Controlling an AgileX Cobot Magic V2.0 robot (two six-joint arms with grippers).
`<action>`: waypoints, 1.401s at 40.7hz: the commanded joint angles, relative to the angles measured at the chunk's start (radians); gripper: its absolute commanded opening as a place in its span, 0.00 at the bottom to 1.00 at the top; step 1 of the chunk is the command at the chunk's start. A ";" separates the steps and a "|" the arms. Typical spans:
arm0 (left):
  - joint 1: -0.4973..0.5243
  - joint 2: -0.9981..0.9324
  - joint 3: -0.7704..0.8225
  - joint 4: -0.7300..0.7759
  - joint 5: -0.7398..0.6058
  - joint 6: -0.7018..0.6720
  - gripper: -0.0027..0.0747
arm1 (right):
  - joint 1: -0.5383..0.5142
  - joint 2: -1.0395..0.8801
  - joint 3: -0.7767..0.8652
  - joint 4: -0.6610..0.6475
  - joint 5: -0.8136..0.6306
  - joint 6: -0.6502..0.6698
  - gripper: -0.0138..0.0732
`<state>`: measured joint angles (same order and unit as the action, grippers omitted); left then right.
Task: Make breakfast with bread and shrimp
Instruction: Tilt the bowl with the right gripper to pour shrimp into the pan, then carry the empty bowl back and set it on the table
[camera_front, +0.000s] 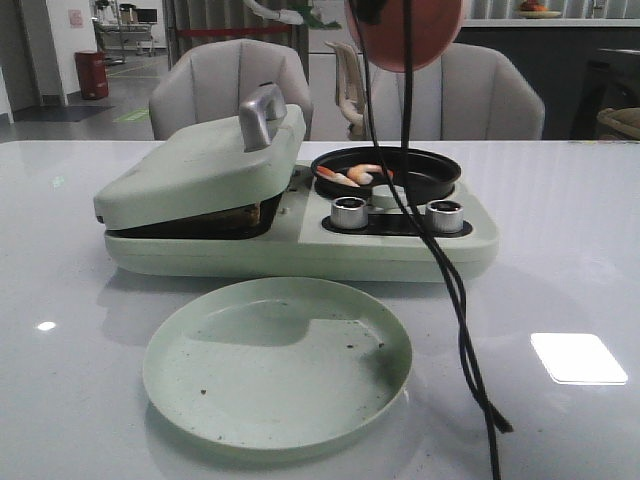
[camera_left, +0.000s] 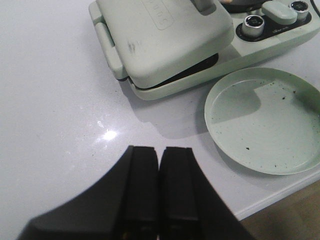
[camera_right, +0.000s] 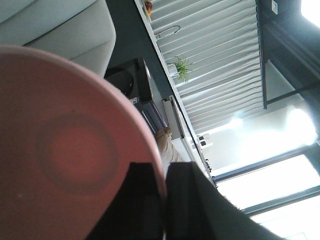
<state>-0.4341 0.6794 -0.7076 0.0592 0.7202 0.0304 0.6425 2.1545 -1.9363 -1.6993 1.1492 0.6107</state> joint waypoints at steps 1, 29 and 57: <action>-0.006 -0.004 -0.029 0.003 -0.074 -0.009 0.16 | -0.001 -0.075 -0.036 -0.079 0.040 0.012 0.21; -0.006 -0.004 -0.029 0.001 -0.074 -0.009 0.16 | -0.389 -0.534 0.294 1.204 -0.061 -0.383 0.21; -0.006 -0.004 -0.029 0.001 -0.074 -0.009 0.16 | -0.892 -0.561 0.894 1.699 -0.442 -0.598 0.21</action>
<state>-0.4341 0.6794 -0.7076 0.0592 0.7202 0.0304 -0.2367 1.6119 -1.0452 -0.0134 0.7877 0.0217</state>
